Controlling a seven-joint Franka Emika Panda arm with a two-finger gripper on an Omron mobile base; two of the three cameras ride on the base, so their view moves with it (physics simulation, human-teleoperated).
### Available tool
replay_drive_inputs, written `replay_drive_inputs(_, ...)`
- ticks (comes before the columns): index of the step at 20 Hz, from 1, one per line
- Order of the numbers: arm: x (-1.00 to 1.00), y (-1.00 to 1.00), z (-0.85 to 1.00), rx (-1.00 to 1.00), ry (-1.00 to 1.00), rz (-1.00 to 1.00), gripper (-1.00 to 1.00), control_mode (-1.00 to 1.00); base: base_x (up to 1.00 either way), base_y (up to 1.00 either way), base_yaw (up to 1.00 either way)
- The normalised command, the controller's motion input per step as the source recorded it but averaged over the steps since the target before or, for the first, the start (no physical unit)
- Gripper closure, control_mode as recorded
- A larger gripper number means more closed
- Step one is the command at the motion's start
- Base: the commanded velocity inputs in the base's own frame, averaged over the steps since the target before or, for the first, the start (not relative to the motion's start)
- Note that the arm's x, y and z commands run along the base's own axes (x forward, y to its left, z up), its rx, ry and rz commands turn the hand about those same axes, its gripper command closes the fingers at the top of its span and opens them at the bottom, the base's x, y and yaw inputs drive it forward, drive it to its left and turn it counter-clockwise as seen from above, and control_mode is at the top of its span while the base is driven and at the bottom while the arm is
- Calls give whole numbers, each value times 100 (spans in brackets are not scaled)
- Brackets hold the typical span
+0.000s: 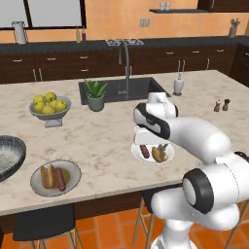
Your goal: Place one bun and one sausage from the bowl on each plate.
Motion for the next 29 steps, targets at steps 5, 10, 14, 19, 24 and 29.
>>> replay_drive_inputs(5,-78,-2,0,1,-3,0,-100,-100,0,0,0)
replay_drive_inputs(10,-52,0,1,5,-8,0,-100,-100,0,0,0)
replay_drive_inputs(14,-12,-1,70,2,-2,0,-100,-100,0,0,0)
replay_drive_inputs(19,-10,0,99,0,0,0,-100,-100,0,0,0)
replay_drive_inputs(24,-41,-6,65,0,-6,0,-100,-100,0,0,0)
replay_drive_inputs(29,-71,-23,12,3,-13,0,-100,-100,0,0,0)
